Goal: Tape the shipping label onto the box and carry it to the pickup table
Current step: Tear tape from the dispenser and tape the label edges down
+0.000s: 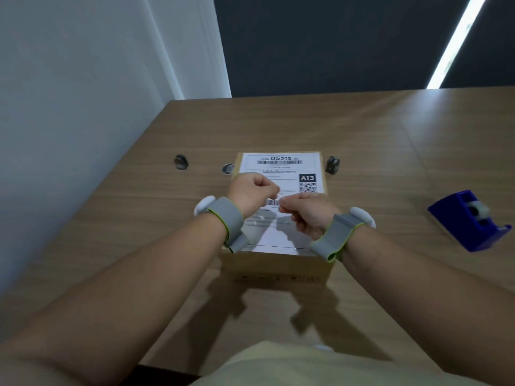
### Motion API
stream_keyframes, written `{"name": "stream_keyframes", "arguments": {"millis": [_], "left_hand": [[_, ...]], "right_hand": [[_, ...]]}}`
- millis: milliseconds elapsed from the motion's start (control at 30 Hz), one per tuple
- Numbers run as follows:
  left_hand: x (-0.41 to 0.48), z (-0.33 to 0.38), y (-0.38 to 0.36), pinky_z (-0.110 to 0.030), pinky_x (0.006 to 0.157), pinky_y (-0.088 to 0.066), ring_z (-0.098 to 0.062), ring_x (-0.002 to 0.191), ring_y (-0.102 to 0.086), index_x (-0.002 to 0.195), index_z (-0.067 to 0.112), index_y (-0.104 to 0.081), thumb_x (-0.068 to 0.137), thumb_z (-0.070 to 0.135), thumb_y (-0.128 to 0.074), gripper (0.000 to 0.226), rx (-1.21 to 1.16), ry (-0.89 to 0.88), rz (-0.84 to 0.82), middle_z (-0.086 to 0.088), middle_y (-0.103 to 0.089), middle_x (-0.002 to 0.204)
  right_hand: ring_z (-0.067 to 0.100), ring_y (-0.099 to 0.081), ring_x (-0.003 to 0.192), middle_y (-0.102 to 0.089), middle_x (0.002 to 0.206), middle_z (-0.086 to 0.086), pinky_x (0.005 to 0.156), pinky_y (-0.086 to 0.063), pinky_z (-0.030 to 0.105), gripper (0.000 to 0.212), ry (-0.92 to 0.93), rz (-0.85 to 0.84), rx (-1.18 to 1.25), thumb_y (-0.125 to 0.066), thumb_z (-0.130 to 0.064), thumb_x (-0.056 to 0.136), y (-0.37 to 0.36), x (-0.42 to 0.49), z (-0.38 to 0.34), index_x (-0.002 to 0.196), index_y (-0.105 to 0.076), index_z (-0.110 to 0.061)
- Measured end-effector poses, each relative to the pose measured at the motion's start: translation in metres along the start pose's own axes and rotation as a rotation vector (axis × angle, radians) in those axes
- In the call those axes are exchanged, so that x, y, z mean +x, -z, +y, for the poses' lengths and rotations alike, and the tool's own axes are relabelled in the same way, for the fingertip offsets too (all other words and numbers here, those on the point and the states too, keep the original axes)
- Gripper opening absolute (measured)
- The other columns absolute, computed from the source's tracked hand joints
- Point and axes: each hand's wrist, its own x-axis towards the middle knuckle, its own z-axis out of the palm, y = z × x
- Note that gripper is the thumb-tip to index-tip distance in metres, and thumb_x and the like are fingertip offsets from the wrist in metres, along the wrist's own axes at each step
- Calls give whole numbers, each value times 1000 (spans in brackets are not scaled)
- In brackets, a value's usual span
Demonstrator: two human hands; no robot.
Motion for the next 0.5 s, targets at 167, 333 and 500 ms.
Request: {"name": "stream_keyframes", "arguments": {"millis": [167, 333, 500], "left_hand": [[29, -17, 40, -10, 46, -41, 1, 44, -51, 81, 10, -71, 85, 14, -66, 7, 91, 11, -41, 6, -66, 70], [68, -25, 64, -11, 43, -42, -6, 53, -50, 74, 17, -66, 86, 17, -68, 12, 165, 44, -69, 7, -67, 74], [98, -31, 66, -18, 50, -36, -2, 56, -50, 62, 19, -61, 86, 19, -69, 25, 394, 4, -104, 8, -60, 65]], "right_hand": [[13, -41, 48, -61, 70, 8, 44, -29, 19, 17, -10, -3, -74, -66, -11, 83, -44, 24, -9, 67, -62, -9], [12, -51, 52, -58, 68, 5, 37, -41, 19, 11, -106, -1, -300, -65, -18, 86, -72, 66, -31, 84, -58, -9], [15, -52, 56, -55, 70, 8, 34, -44, 15, 20, -148, -11, -434, -62, -6, 87, -85, 90, -46, 72, -50, -6]]}}
